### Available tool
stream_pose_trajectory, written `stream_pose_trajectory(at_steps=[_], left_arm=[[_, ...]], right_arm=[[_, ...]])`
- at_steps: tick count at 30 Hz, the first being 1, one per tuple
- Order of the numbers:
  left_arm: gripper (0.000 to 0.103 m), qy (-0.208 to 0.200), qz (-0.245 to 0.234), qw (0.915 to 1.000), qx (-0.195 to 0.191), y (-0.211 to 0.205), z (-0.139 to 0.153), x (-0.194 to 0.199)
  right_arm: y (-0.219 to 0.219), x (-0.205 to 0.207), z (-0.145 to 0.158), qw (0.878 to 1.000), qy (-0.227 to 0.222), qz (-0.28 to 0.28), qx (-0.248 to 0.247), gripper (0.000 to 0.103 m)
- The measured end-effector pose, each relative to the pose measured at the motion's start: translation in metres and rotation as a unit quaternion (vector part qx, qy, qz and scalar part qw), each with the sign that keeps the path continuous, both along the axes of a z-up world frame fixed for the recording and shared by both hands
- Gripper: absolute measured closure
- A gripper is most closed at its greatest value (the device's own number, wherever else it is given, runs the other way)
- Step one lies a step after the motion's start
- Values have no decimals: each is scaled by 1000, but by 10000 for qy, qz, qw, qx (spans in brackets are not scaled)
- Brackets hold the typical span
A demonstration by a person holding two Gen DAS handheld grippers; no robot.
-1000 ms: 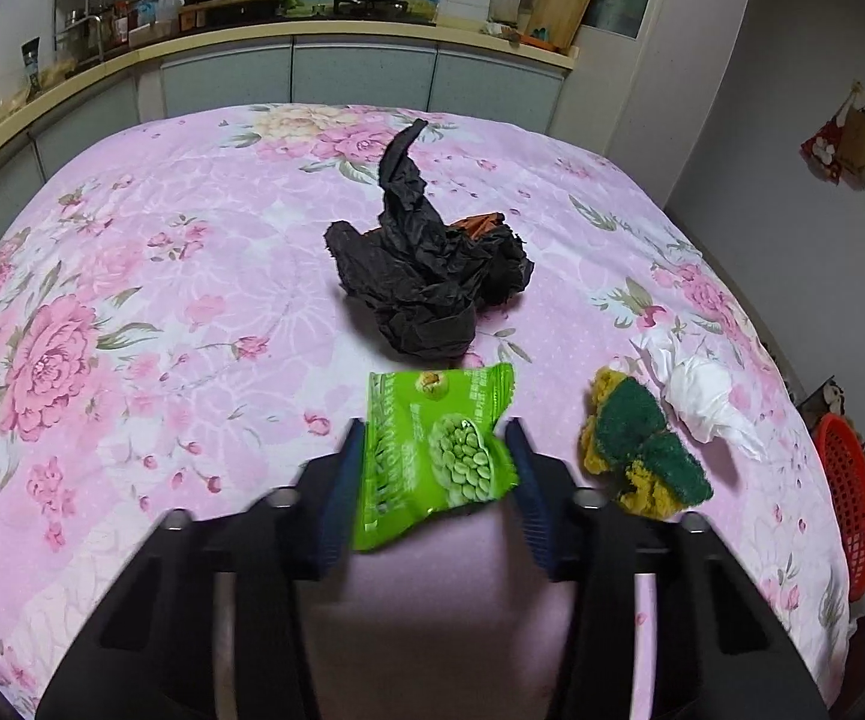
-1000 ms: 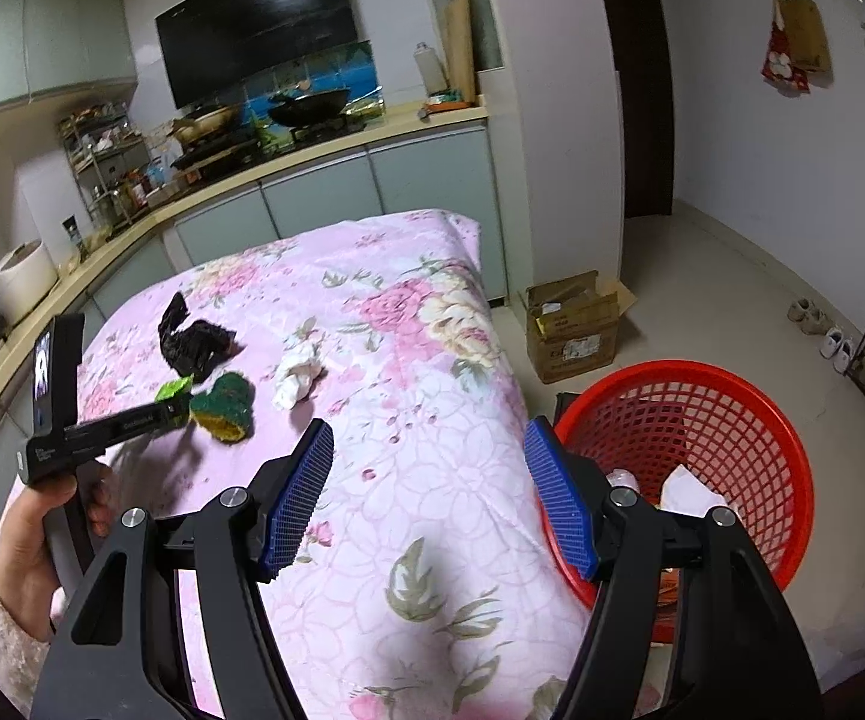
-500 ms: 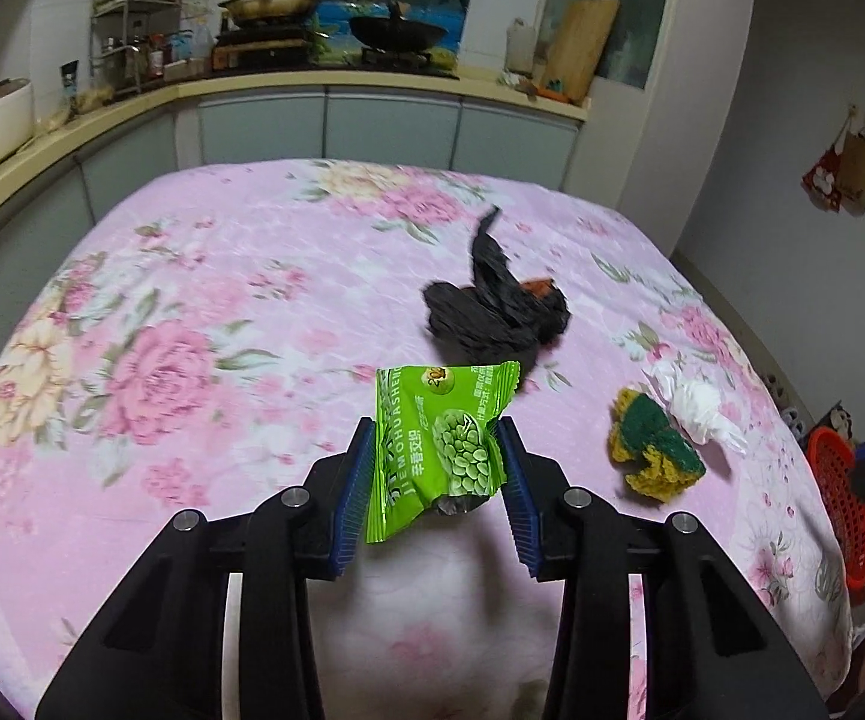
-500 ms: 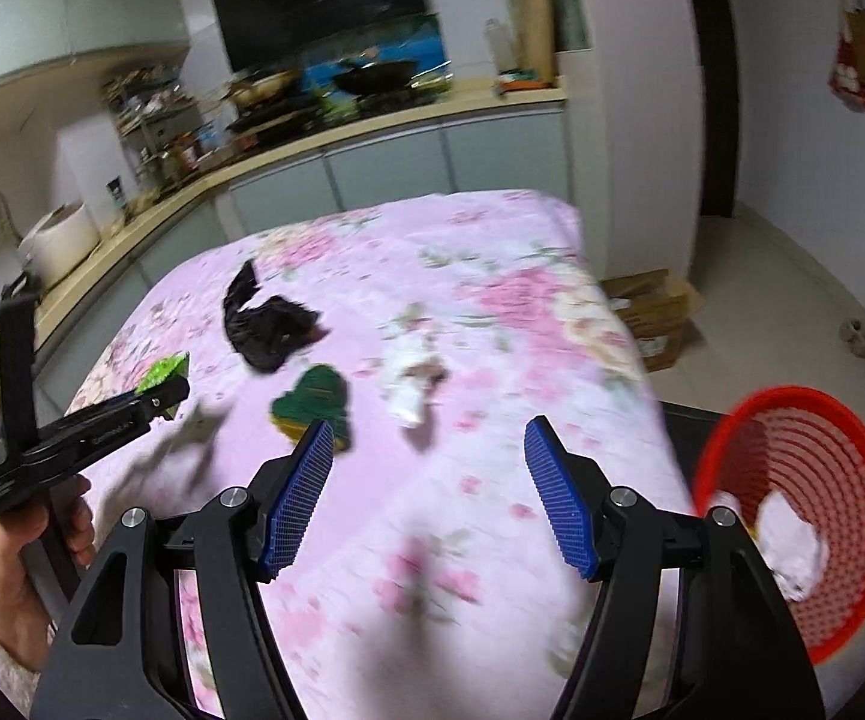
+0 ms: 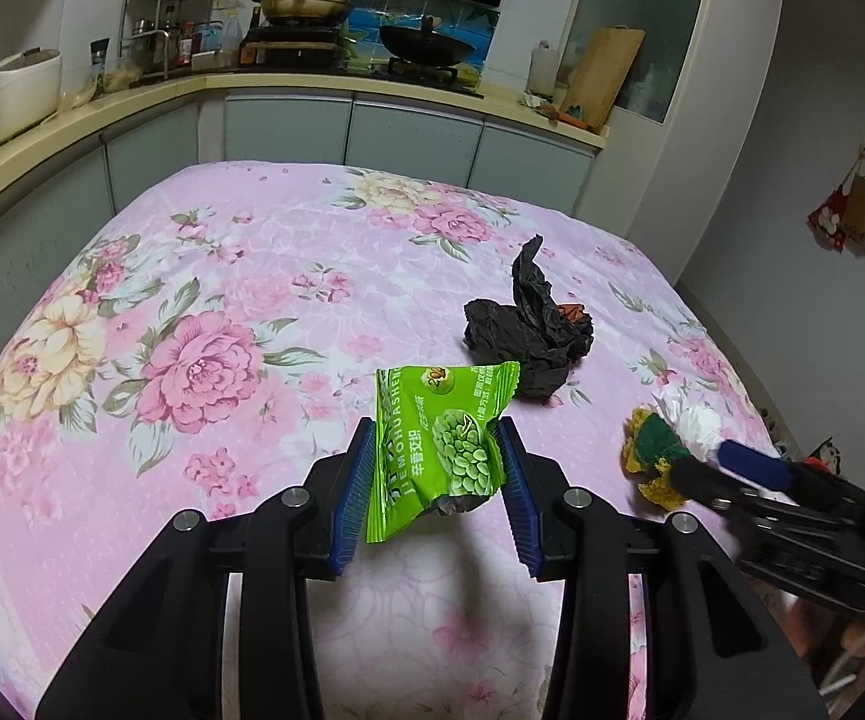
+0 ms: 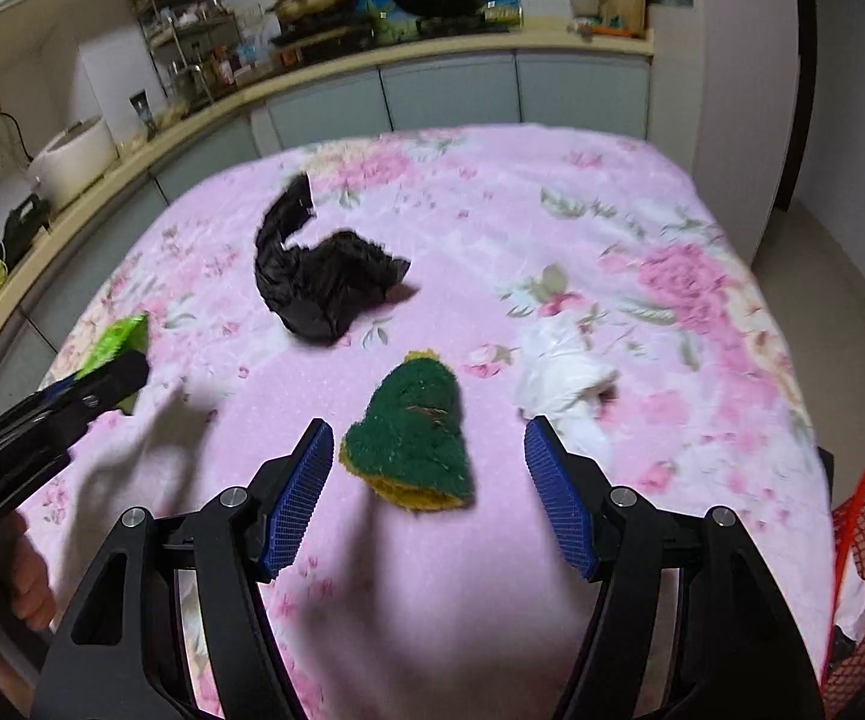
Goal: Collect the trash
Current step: 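Grasp the green-yellow sponge with the right tool while the left tool holds the packet, then carry the packet and sponge over the red basket and open both tools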
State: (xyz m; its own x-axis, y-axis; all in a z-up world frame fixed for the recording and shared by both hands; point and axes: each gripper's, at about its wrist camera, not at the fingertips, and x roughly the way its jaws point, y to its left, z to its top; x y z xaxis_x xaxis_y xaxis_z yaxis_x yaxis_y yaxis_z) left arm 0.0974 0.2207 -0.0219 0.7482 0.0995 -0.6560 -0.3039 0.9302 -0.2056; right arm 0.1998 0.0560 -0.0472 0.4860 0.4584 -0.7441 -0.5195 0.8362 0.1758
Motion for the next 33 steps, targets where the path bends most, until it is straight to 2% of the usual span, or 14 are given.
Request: stream_pose_trajectory(at_steps=[5,8,10,11,16,33], left_arm=[[65,-12,4,10000,17,0,1,-1],[65,-18,25,10000,1,1,1,-2],[64,-11,25,10000,2,1,1,-2],[64,-11,23,10000,5,2,1,-2],[65,-11,2,10000,43,-1,1,-2],[65,-243,-142,9995,161,-21,20,-12]], right_arm=[[11,10,-13,9998,157,-25,-125,39],[15,10,-17,9997,143,44,-187,49],[15,8,-17,9997,153,97,-164,60],[16,7,-17,9997,133,113,-162,61],[12,-3,-7,9996,-145,136,-175,63],[-30,-47,41,9971,-635,98,396,63]])
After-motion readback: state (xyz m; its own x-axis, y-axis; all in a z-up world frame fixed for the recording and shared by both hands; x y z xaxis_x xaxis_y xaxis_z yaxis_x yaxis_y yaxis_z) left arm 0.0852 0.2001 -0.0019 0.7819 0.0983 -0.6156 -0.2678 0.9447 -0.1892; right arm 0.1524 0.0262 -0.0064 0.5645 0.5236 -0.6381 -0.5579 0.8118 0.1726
